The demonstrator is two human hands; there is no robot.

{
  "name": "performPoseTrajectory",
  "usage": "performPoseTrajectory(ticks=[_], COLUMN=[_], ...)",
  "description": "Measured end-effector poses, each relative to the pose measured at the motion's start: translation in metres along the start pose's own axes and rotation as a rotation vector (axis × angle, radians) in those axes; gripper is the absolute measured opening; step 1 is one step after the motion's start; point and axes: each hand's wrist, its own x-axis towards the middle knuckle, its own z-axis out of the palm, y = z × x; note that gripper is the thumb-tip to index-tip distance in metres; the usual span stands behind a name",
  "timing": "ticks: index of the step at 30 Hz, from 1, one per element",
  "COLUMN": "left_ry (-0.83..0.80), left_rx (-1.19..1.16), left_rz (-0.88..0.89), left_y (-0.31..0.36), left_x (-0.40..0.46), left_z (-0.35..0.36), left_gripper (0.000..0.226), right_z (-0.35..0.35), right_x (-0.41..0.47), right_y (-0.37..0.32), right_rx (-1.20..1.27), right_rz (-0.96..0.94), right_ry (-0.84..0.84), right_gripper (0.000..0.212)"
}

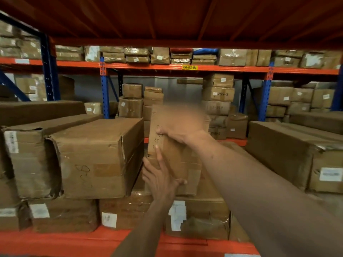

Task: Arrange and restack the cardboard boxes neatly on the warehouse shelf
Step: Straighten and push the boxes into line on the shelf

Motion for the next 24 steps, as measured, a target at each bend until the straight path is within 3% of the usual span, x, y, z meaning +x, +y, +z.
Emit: performPoseTrajectory(ticks=[9, 16, 20, 22, 24], left_ry=[-0.029, -0.079, -0.086, -0.099, -0.129], left_rx=[0.255, 0.463, 0.609, 0.567, 0.426], left_rz=[0.350, 0.689, 0.877, 0.872, 0.697], left_y=[0.045, 0.051, 0.048, 0.043, 0.038], left_x=[0.015, 0.042, 0.046, 0.053, 0.065], left_z=[-0.007, -0.027, -0.032, -0.041, -0.055], left_gripper=[0.148, 0.153, 0.153, 0.151, 0.152], right_z=[-0.007, 0.010, 0.039, 0.036, 0.022], right_x=[-0.014, -0.050, -0.091, -0.087, -0.071], right_y=[0.095, 0.135, 0.147, 0.154, 0.164], right_rx=[0.208, 0.359, 0.485, 0.486, 0.490], right_rz=[0.276, 0.516, 0.620, 0.586, 0.498], right_ry=[0.040, 0.079, 0.061, 0.025, -0.109], right_gripper=[0.104, 0.108, 0.099, 0.101, 0.111])
